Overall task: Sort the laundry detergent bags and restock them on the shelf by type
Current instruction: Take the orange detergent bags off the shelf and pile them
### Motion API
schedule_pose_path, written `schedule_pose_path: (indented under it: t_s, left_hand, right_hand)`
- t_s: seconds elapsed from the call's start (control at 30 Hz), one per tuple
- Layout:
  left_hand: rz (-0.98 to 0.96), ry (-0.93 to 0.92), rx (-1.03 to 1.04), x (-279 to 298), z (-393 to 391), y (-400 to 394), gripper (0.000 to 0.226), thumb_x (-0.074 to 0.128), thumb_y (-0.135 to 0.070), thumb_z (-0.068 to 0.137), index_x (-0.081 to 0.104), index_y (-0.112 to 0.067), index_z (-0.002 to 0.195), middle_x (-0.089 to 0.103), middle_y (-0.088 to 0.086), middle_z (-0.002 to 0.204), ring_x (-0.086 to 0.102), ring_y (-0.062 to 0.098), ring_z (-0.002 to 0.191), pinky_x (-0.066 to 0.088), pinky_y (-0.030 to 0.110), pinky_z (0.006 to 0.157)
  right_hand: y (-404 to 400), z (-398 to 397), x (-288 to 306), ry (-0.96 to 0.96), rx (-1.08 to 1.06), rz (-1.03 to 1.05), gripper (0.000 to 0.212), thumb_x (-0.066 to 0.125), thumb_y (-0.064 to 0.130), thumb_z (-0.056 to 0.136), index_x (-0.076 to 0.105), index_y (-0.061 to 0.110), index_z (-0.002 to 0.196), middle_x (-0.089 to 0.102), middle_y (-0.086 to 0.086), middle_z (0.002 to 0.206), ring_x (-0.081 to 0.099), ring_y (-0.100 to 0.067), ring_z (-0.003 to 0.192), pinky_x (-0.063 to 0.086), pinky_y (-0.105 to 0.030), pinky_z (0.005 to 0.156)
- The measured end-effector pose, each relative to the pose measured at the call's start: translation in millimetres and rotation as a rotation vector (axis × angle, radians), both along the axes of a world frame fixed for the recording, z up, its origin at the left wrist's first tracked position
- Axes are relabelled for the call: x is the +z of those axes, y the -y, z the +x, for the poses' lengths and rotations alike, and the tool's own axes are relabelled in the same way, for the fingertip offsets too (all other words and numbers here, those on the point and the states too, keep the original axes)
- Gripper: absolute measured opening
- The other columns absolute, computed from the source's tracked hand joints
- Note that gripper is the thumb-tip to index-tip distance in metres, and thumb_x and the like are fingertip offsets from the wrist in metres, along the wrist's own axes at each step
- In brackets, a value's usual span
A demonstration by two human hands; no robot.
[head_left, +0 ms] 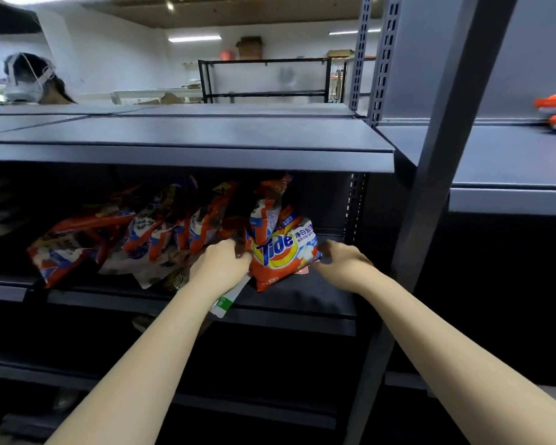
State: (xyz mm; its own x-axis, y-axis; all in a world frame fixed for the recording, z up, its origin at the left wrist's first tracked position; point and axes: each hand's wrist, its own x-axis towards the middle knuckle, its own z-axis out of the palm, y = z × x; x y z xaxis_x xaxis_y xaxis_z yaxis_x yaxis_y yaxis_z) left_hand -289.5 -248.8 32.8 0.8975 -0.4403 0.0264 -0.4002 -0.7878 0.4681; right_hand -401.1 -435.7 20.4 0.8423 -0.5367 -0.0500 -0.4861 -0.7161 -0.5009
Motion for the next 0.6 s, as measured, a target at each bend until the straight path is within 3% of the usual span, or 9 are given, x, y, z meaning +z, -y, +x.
schedule_pose_path:
  t_s: [0.07, 0.13, 0.2, 0.3, 0.43, 0.53, 0.6]
  left_hand:
    - [-0.078, -0.059, 0.047, -7.4, 12.4, 9.2, 0.019, 0.05, -0.032, 0.087, 0.052, -0.013, 0.085, 0.059, 0.008, 0.086, 0.056, 0.03, 0.08, 0.046, 0.034, 0.071]
    - [-0.133, -0.103, 0.075, -16.9, 23.8, 17.8, 0.015, 0.052, -0.03, 0.087, 0.055, -0.015, 0.086, 0.06, 0.006, 0.088, 0.056, 0.028, 0.083, 0.048, 0.034, 0.076]
    - [-0.162, -0.101, 0.066, -27.9, 37.8, 28.1, 0.031, 0.051, -0.042, 0.09, 0.059, -0.019, 0.109, 0.062, 0.006, 0.109, 0.057, 0.026, 0.095, 0.048, 0.036, 0.087]
    - [-0.103, -0.087, 0.013, -36.2, 55.9, 47.0, 0.049, 0.04, -0.05, 0.095, 0.047, -0.022, 0.136, 0.051, 0.007, 0.136, 0.051, 0.028, 0.119, 0.043, 0.037, 0.096]
    - [-0.216, -0.066, -0.057, -38.7, 77.4, 70.4, 0.049, 0.042, -0.044, 0.097, 0.044, -0.015, 0.137, 0.049, 0.01, 0.137, 0.049, 0.026, 0.122, 0.037, 0.028, 0.083]
    - [-0.367, -0.054, -0.057, -43.6, 93.2, 87.7, 0.053, 0.051, -0.042, 0.095, 0.042, -0.013, 0.139, 0.051, 0.01, 0.136, 0.05, 0.026, 0.122, 0.039, 0.027, 0.083]
    - [-0.411, -0.03, -0.031, -40.8, 97.2, 95.4, 0.054, 0.053, -0.044, 0.093, 0.046, -0.011, 0.135, 0.055, 0.012, 0.132, 0.053, 0.028, 0.119, 0.038, 0.027, 0.081]
  right_hand:
    - [8.4, 13.9, -7.4, 0.006, -0.022, -0.001, 0.041, 0.053, 0.043, 0.088, 0.049, 0.024, 0.125, 0.058, -0.002, 0.126, 0.058, -0.024, 0.108, 0.051, -0.036, 0.088]
    - [14.7, 25.7, -16.2, 0.025, -0.032, 0.009, 0.044, 0.053, 0.041, 0.089, 0.047, 0.021, 0.127, 0.056, -0.004, 0.128, 0.056, -0.026, 0.113, 0.048, -0.036, 0.091]
    - [19.2, 36.7, -25.9, 0.034, -0.052, 0.033, 0.046, 0.054, 0.043, 0.088, 0.045, 0.019, 0.127, 0.056, -0.005, 0.127, 0.056, -0.026, 0.112, 0.048, -0.039, 0.092]
    - [23.8, 54.9, -39.8, 0.024, -0.108, 0.076, 0.05, 0.055, 0.046, 0.088, 0.042, 0.018, 0.128, 0.054, -0.008, 0.125, 0.056, -0.026, 0.11, 0.048, -0.041, 0.092]
    - [33.0, 78.2, -48.9, 0.01, -0.181, 0.089, 0.056, 0.054, 0.045, 0.09, 0.039, 0.009, 0.131, 0.047, -0.014, 0.133, 0.048, -0.029, 0.121, 0.043, -0.038, 0.095]
    - [42.6, 94.7, -55.3, 0.111, -0.203, 0.199, 0.063, 0.062, 0.043, 0.087, 0.039, 0.009, 0.134, 0.049, -0.009, 0.136, 0.05, -0.025, 0.121, 0.044, -0.035, 0.096]
    - [46.8, 103.5, -60.3, 0.218, -0.2, 0.36, 0.085, 0.074, 0.049, 0.074, 0.035, 0.014, 0.141, 0.054, -0.003, 0.133, 0.057, -0.02, 0.115, 0.049, -0.036, 0.095]
